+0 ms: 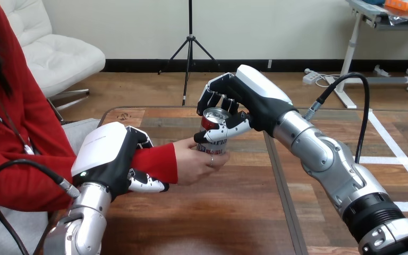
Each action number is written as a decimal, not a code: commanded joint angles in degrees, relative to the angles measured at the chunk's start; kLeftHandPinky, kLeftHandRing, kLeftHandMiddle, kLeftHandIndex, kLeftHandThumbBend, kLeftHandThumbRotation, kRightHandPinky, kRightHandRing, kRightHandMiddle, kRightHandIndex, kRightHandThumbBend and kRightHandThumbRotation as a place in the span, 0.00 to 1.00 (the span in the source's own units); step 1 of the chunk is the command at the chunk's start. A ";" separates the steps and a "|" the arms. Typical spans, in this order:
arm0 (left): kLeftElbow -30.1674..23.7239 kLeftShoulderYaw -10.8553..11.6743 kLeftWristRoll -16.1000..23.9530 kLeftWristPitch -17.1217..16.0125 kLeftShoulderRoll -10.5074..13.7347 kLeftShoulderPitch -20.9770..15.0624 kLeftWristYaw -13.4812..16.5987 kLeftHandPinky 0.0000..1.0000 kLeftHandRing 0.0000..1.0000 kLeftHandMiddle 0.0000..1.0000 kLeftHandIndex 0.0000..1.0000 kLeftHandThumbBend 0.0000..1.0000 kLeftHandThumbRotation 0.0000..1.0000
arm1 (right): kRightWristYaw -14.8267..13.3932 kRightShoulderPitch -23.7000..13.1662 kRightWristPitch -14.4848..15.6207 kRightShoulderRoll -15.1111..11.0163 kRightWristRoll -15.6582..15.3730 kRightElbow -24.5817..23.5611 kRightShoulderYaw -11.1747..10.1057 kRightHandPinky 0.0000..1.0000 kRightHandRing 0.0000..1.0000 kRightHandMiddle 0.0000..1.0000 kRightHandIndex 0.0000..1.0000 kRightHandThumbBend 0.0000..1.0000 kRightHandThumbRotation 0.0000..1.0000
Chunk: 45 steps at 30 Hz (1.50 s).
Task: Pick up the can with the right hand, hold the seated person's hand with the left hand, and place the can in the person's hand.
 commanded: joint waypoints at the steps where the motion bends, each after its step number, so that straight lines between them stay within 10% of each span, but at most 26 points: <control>1: -8.15 1.37 -3.46 -3.50 -5.17 -14.88 5.25 0.20 0.26 0.33 0.34 0.69 0.00 | -0.28 -2.63 -0.47 0.51 0.82 -4.13 -0.50 0.29 0.33 0.40 0.48 0.59 0.00; 36: -9.68 1.48 -3.64 -3.17 -4.10 -13.48 2.87 0.24 0.31 0.38 0.37 0.74 0.00 | 0.64 -1.93 0.63 0.00 1.71 -3.89 -1.15 0.33 0.38 0.45 0.51 0.55 0.00; 45: -11.48 0.59 -1.81 -2.32 -1.80 -12.85 -0.58 0.37 0.47 0.54 0.56 0.84 0.12 | 2.13 -1.66 2.13 -0.41 2.28 -5.05 -1.57 0.43 0.50 0.55 0.58 0.66 0.45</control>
